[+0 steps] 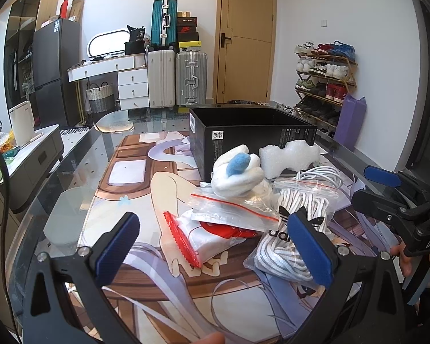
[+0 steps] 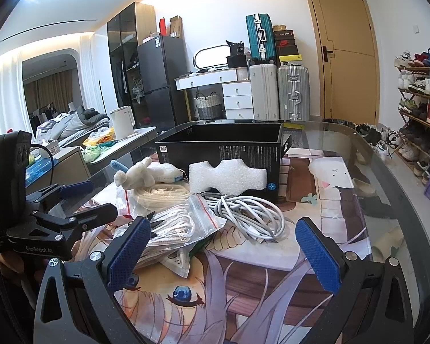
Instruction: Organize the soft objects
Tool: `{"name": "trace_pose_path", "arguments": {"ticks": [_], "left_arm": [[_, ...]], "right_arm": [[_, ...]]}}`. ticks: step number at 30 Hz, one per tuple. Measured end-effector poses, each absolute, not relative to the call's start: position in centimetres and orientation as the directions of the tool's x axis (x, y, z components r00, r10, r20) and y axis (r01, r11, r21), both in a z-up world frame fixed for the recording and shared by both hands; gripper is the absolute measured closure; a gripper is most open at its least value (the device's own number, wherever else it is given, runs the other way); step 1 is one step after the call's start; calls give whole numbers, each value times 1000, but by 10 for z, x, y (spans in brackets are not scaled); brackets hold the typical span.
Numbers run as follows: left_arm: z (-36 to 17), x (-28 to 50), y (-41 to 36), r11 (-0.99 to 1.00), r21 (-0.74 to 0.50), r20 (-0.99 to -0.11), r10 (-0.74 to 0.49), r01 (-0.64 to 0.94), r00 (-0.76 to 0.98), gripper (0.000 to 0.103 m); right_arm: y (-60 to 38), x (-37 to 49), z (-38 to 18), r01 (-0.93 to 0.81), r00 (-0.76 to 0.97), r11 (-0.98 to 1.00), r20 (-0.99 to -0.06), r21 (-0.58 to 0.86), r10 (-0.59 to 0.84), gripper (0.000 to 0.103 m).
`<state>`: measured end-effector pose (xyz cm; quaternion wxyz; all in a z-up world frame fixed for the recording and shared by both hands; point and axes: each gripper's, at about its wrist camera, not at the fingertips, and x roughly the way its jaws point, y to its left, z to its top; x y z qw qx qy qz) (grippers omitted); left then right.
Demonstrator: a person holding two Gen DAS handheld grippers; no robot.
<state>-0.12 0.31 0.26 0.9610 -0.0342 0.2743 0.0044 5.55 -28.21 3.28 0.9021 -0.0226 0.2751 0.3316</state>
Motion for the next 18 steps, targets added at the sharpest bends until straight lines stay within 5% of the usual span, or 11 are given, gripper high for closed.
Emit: {"name": "trace_pose_path", "arguments": {"ticks": [18], "left_arm": [[7,1,10,996,-87,-528,-21,-29,849,0]], "right_arm": [[-284,57,31,-608,629,779,-506,153,590,1]]}}
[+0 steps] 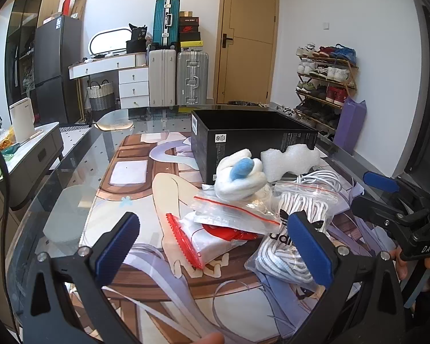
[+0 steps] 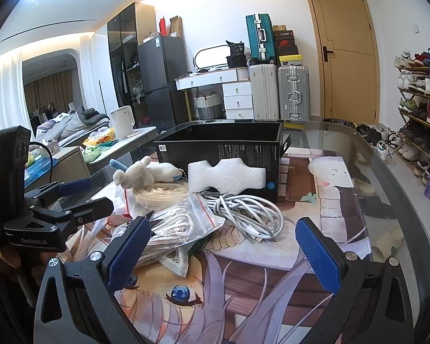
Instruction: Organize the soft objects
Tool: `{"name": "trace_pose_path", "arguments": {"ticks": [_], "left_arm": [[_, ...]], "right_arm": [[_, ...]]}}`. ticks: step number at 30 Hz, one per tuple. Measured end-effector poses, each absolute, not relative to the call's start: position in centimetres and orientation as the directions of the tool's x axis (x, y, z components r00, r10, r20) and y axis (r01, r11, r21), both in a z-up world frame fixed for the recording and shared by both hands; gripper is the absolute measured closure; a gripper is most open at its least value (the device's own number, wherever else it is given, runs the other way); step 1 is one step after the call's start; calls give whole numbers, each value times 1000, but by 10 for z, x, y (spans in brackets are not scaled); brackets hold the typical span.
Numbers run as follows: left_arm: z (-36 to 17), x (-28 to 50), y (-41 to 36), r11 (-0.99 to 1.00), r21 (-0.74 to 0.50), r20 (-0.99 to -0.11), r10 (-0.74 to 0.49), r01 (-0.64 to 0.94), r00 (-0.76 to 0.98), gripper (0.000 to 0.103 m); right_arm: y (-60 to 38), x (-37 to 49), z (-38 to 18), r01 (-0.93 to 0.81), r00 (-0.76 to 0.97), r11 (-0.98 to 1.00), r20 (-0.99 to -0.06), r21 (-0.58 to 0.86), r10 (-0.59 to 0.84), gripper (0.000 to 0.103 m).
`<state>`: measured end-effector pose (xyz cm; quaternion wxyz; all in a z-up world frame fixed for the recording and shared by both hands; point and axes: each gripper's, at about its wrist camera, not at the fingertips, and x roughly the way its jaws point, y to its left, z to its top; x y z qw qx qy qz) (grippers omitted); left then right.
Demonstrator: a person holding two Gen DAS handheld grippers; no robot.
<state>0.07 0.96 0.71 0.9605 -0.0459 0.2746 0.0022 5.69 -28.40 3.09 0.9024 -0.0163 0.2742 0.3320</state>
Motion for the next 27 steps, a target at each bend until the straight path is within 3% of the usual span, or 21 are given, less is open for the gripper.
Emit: {"name": "trace_pose_path", "arguments": {"ticks": [27], "left_arm": [[14,0,17,995,-98,-516,-26,-29,856,0]], "right_arm": [[-284,54,30,-619,620,769,-504,158,602,1]]}}
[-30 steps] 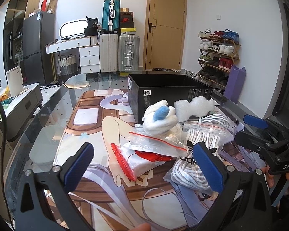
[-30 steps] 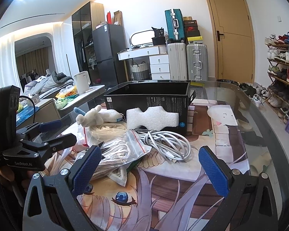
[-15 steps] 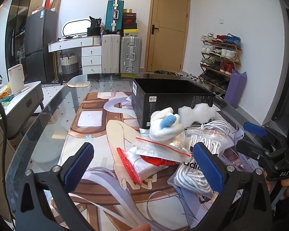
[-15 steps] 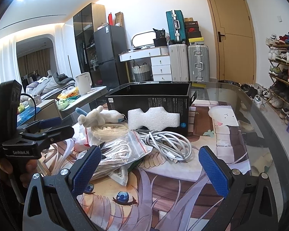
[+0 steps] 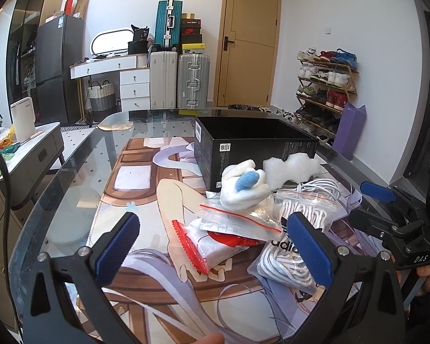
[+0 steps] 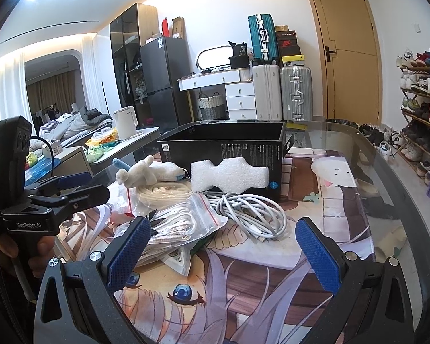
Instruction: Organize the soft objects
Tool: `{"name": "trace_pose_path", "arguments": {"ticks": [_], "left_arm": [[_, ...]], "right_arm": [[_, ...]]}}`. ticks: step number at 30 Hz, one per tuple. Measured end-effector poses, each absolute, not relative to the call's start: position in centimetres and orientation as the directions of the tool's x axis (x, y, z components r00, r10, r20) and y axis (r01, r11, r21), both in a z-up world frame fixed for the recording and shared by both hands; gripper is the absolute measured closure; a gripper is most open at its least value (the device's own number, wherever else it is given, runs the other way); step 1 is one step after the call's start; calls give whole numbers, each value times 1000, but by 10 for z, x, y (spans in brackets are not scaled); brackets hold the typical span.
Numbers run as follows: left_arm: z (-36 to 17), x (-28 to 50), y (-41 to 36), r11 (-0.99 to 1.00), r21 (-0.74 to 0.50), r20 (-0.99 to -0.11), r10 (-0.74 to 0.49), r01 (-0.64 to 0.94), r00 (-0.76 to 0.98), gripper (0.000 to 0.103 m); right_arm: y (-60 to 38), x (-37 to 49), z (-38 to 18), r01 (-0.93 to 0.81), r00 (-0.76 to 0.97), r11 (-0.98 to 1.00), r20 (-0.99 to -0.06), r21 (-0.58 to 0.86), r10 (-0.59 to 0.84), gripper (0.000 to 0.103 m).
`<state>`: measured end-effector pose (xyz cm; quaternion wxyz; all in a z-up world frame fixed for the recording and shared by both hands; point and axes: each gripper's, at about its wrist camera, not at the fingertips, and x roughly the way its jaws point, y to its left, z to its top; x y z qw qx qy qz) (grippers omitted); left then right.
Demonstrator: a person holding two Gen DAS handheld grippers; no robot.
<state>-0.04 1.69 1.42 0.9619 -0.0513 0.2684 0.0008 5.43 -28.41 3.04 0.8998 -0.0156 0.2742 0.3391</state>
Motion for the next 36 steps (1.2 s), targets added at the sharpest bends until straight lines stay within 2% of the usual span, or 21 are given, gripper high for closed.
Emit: {"name": "trace_pose_path", "arguments": {"ticks": [36], "left_arm": [[17,-4,18,995,-86,-506,-10,-39,863,0]], "right_arm": [[-285,53,33,-610,644,778,-480,146,595,1]]}}
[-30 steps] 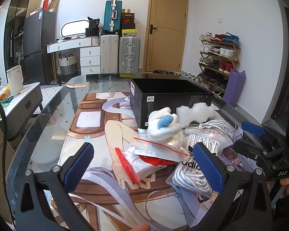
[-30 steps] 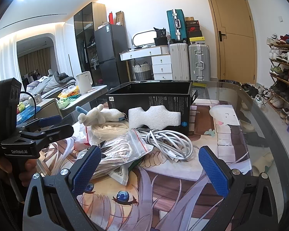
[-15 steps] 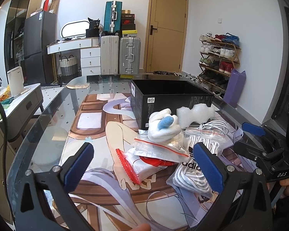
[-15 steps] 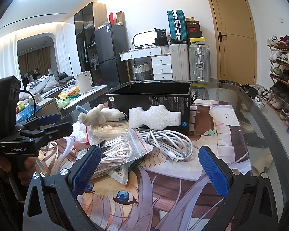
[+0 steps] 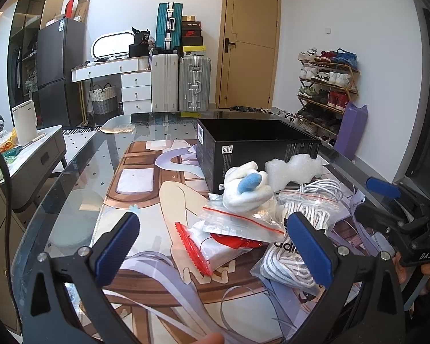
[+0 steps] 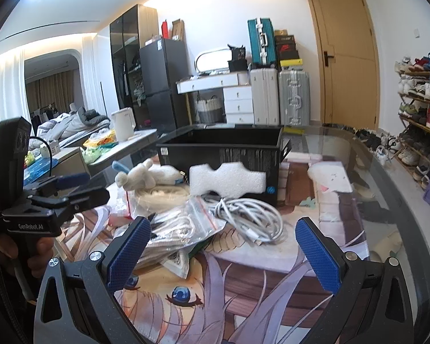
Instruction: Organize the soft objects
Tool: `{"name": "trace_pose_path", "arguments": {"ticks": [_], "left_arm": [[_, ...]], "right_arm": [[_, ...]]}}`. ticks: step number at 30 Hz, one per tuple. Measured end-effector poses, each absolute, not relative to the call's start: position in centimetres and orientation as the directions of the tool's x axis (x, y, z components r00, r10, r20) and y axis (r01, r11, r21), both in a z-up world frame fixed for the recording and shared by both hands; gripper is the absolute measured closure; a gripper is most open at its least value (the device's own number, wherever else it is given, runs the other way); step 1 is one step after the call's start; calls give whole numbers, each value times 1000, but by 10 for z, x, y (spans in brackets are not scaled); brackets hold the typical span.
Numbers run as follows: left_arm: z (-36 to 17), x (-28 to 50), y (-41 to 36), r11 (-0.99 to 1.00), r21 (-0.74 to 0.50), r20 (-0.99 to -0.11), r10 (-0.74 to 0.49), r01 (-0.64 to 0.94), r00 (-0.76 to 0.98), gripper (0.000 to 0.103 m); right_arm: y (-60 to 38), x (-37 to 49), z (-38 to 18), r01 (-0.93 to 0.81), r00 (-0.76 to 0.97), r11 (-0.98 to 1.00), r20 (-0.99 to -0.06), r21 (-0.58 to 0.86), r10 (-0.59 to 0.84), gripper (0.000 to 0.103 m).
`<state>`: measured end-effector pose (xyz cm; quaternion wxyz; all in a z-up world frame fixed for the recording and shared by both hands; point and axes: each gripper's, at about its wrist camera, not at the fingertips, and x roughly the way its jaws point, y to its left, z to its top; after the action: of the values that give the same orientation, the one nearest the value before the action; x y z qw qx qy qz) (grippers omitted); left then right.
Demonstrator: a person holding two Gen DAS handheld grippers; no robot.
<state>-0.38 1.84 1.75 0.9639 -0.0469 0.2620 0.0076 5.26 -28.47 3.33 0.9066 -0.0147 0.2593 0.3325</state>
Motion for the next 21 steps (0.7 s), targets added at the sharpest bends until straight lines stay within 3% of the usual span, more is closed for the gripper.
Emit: {"name": "trace_pose_path", "arguments": {"ticks": [21], "left_arm": [[14,9,19,996,-82,-518,-16,-31,855,0]], "right_arm": [[-256,50,24,-668,543,730,-575,145,612,1]]}}
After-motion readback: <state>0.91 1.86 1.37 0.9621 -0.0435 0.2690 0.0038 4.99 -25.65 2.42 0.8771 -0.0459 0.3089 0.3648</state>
